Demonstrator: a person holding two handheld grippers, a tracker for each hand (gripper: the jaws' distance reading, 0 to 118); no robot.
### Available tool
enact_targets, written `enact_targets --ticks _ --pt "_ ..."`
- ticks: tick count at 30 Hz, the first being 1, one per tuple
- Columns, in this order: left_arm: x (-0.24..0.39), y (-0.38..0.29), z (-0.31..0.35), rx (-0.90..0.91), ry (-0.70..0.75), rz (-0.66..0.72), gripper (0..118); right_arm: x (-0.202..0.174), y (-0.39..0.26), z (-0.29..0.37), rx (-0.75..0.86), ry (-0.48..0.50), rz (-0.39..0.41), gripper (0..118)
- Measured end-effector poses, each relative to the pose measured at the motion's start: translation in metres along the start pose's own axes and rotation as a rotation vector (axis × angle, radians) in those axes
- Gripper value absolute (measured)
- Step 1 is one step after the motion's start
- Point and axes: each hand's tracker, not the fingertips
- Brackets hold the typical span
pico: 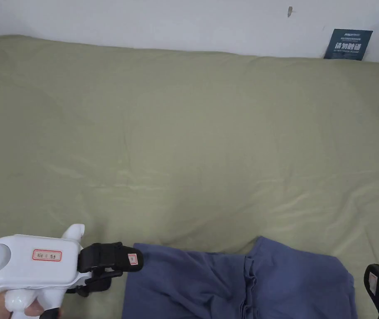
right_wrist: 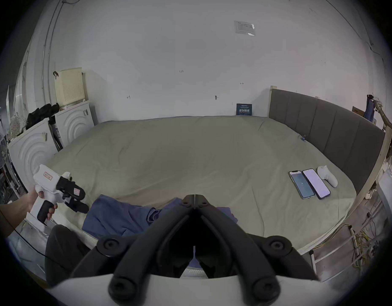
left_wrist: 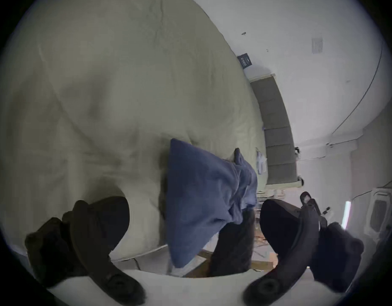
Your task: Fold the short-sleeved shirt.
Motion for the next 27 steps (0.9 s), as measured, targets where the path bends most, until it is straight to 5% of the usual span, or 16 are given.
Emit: enact_targets --ticks 6,10,11,13,21,27 --pt "-0.011 0.008 -0.030 -0.013 -0.233 0.096 118 -0.004 -0.001 -0.002 -0.014 -0.002 0.011 0" --pt "-0.017 0.013 -0.049 -0.053 -0.236 0.091 114 -0.004 -0.003 -0.003 -0.023 -0.003 0.012 0" --pt "-0.016 0.016 -0.050 -0.057 -0.217 0.084 98 -0.003 -0.003 -0.003 -0.023 -0.003 0.011 0" --pt "-0.014 0.019 -0.052 -0.052 -0.045 0.004 9 0.000 -0.004 -0.002 -0.021 -0.004 0.009 0" --pt "0.009 0.010 -0.019 0.024 -0.075 0.067 9 0.005 -0.003 -0.001 -0.006 0.005 0.008 0" --pt "0.006 0.008 0.064 0.165 0.051 0.072 9 0.009 0.002 -0.003 0.022 0.021 0.018 0"
